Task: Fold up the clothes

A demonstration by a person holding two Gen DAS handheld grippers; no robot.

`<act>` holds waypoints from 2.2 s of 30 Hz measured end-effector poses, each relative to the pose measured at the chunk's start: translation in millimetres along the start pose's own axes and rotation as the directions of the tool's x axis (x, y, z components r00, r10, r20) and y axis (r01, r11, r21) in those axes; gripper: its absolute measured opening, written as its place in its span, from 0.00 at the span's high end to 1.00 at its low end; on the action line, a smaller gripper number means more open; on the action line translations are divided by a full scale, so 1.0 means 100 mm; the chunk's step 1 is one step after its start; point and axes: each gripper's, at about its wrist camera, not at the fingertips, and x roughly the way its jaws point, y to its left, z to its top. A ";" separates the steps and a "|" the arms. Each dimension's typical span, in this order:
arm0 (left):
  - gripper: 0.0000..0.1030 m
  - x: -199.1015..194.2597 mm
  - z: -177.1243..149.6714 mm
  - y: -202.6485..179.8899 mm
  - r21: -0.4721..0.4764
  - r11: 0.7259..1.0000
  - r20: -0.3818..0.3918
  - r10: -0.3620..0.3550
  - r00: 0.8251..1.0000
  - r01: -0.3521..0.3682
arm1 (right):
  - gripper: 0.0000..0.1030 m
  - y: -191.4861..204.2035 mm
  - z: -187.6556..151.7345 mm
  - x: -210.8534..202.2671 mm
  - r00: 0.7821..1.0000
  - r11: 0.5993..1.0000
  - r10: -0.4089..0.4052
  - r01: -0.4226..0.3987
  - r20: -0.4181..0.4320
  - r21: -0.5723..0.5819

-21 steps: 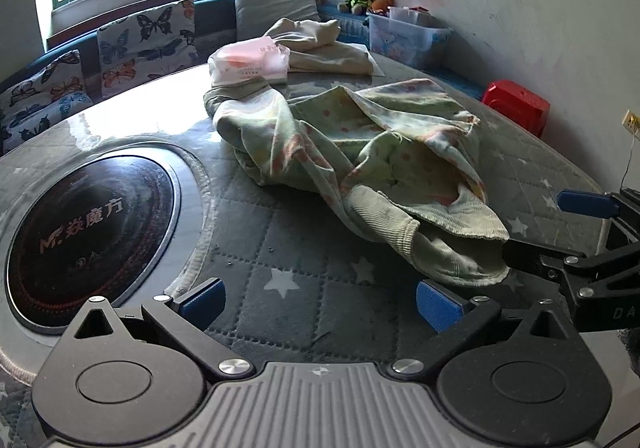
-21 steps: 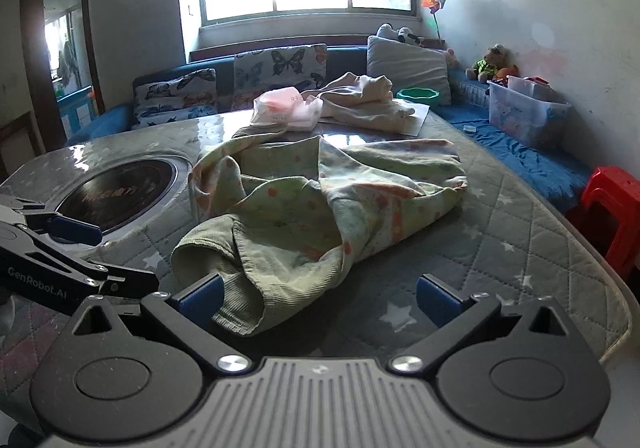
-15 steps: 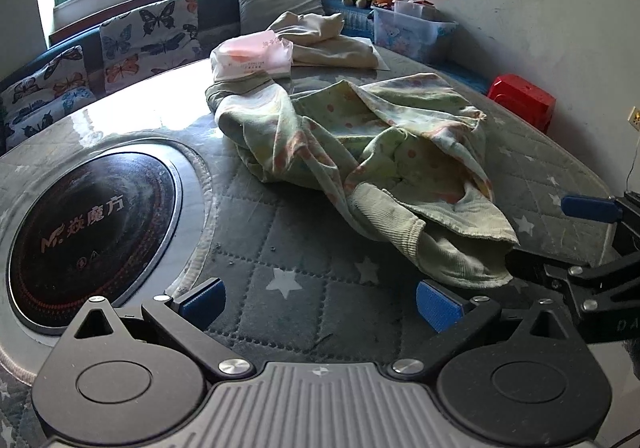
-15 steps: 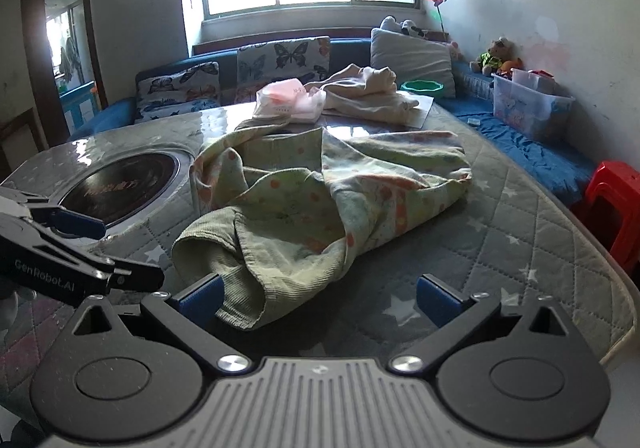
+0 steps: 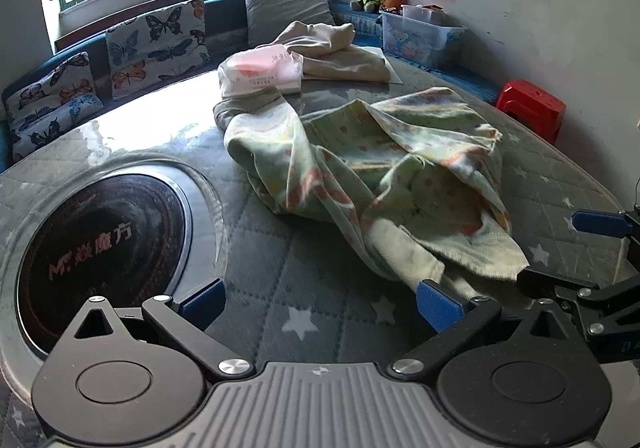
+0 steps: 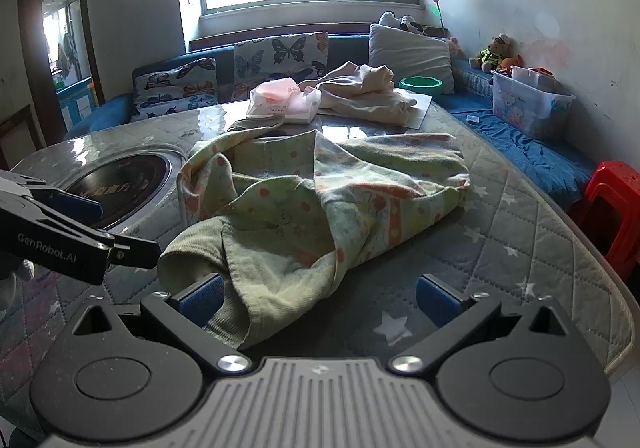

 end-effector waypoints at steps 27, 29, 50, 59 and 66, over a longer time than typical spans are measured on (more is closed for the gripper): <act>0.41 0.48 0.67 0.30 -0.111 0.994 -0.035 0.002 0.999 -0.006 | 0.11 -0.09 0.33 0.43 1.000 0.999 -0.016 0.015 -0.024 -0.045; 0.55 0.53 0.70 0.30 -0.102 0.995 -0.039 -0.006 0.999 0.002 | 0.12 -0.09 0.36 0.47 0.999 0.999 -0.016 0.015 -0.030 -0.051; 0.96 0.36 0.52 0.40 -0.107 0.990 -0.034 -0.095 0.995 0.091 | 0.90 -0.23 0.32 0.53 0.995 0.998 -0.058 0.054 -0.081 -0.043; 0.97 0.02 0.22 0.43 -0.093 0.988 -0.036 -0.130 0.991 0.126 | 0.97 -0.15 0.27 0.10 0.998 0.994 -0.005 -0.002 -0.063 -0.105; 0.97 -0.19 0.02 0.41 -0.092 0.983 -0.045 -0.166 0.985 0.162 | 0.83 -0.11 0.38 -0.05 0.999 0.988 0.022 -0.029 -0.049 -0.152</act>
